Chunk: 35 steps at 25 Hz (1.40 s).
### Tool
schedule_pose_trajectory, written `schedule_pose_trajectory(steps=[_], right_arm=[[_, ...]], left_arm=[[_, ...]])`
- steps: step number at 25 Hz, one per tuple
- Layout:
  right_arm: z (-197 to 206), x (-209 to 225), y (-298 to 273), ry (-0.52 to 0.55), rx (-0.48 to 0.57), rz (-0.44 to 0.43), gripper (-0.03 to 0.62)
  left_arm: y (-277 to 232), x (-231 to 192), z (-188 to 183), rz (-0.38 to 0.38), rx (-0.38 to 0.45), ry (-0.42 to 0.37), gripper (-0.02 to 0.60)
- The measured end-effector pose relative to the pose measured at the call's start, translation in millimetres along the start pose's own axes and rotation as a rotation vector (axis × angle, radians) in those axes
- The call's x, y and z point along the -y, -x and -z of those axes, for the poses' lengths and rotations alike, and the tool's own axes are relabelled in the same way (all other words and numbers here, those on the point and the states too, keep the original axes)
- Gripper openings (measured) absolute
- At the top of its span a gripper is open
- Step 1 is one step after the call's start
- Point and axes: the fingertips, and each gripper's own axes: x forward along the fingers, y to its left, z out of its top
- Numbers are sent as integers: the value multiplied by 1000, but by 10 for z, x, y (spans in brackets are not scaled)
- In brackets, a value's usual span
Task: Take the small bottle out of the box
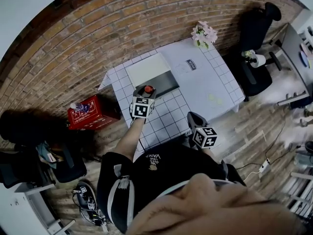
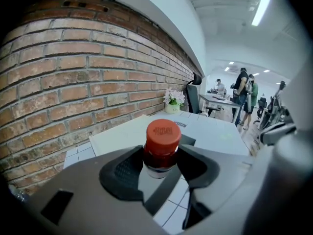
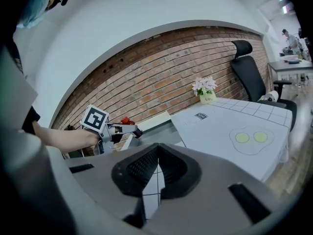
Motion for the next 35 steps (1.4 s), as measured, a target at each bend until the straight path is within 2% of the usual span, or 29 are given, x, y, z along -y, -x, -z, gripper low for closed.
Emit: schedule_pose_trajectory(steps=[6,14,28,35], right_arm=[[176,-103,182,-22,18,50,3],[299,-102,463,-31,28,87,3],[275,-47,953,12,39,50,3],[348,-8,1141,18,41,29,3]], left_arm=[[204,122,54,60,23,-28,224],[441,264,149,81,43,-29,224],[953,808,216,68,81,-30,224],[1203,1091,381,62,77,-24,224]])
